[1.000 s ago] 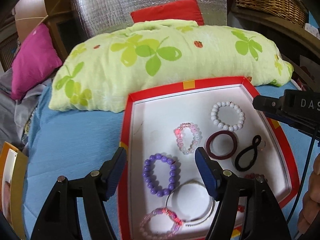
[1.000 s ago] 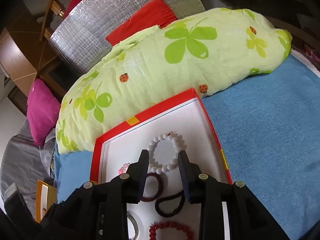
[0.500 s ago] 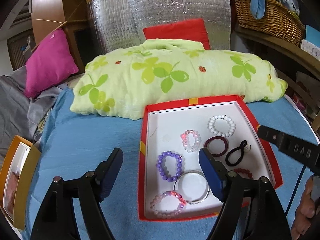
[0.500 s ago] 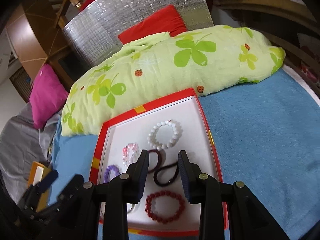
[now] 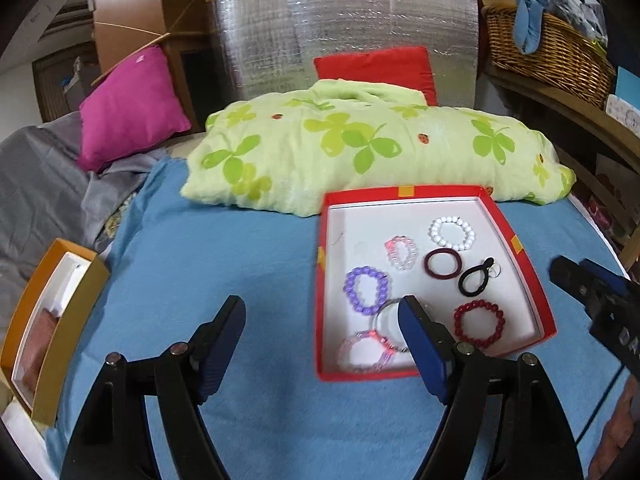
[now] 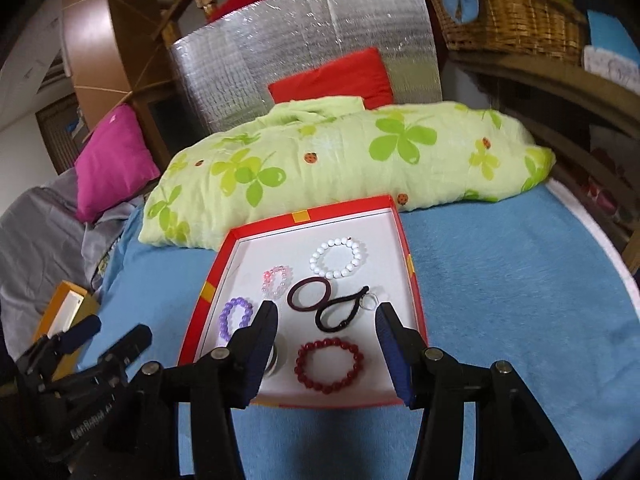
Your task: Organize jewelry
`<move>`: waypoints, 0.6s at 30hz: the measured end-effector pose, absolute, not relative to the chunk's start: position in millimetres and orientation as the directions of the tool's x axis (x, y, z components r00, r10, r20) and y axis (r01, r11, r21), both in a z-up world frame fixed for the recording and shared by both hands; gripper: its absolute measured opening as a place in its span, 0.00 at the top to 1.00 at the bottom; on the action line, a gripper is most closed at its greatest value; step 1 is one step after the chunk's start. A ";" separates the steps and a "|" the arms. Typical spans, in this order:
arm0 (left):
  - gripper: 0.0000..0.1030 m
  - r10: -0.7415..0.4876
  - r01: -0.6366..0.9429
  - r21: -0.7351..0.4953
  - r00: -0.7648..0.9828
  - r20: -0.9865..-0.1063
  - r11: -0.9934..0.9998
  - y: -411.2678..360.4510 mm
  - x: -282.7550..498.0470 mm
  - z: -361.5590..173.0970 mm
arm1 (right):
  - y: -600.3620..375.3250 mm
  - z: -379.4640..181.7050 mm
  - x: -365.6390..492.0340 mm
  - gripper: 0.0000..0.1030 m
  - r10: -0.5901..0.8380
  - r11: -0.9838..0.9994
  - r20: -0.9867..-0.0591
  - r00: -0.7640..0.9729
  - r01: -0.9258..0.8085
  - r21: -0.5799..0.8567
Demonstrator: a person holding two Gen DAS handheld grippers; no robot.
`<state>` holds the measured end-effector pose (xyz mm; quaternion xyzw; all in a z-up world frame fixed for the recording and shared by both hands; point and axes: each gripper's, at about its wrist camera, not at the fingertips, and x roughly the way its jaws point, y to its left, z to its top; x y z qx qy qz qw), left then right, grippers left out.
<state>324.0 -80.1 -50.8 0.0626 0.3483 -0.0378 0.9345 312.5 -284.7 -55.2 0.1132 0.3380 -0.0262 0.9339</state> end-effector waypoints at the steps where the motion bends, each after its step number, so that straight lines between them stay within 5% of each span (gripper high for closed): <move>1: 0.23 -0.023 0.110 0.093 0.758 -0.652 0.990 -77.5 319.6 -49.3 | -280.7 -53.4 303.5 0.47 0.016 0.978 -0.630 0.777 0.120 0.173; 18: 0.23 0.022 0.052 0.103 0.793 -0.609 0.993 -33.1 232.5 -48.7 | -228.3 -45.1 196.6 0.42 -0.058 0.997 -0.519 0.853 0.072 0.007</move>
